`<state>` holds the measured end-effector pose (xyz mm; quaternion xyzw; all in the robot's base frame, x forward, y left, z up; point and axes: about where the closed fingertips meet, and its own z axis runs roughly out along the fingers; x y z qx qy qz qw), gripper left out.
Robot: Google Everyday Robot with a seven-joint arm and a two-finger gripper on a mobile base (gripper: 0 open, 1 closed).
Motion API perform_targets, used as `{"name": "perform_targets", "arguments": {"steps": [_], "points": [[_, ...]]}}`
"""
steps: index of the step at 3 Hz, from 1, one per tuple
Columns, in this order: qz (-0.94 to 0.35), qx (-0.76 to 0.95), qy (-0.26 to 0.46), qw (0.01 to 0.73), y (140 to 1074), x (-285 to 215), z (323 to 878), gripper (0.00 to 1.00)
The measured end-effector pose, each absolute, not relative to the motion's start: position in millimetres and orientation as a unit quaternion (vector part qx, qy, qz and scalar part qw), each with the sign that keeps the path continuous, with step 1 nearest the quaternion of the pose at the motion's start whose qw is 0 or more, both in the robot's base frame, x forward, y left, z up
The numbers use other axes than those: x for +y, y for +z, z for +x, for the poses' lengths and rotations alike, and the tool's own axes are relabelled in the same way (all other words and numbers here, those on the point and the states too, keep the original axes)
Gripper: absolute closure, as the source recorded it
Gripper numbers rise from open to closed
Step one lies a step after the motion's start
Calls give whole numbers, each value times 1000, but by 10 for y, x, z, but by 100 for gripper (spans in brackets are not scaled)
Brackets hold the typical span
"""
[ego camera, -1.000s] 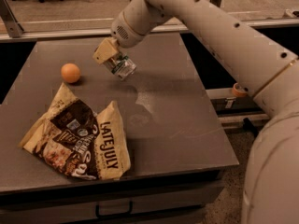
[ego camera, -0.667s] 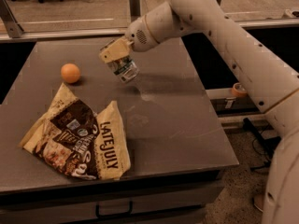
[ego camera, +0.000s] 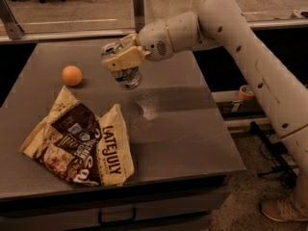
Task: Place 7up can upright
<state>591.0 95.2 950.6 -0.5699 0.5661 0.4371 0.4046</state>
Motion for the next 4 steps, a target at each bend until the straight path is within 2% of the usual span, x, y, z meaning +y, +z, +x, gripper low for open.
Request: {"name": "perform_targets", "arguments": {"steps": [2, 4], "points": [[-581, 521, 406, 475, 9419, 890, 5670, 100], [-535, 520, 403, 530, 9431, 816, 5735, 100]]}}
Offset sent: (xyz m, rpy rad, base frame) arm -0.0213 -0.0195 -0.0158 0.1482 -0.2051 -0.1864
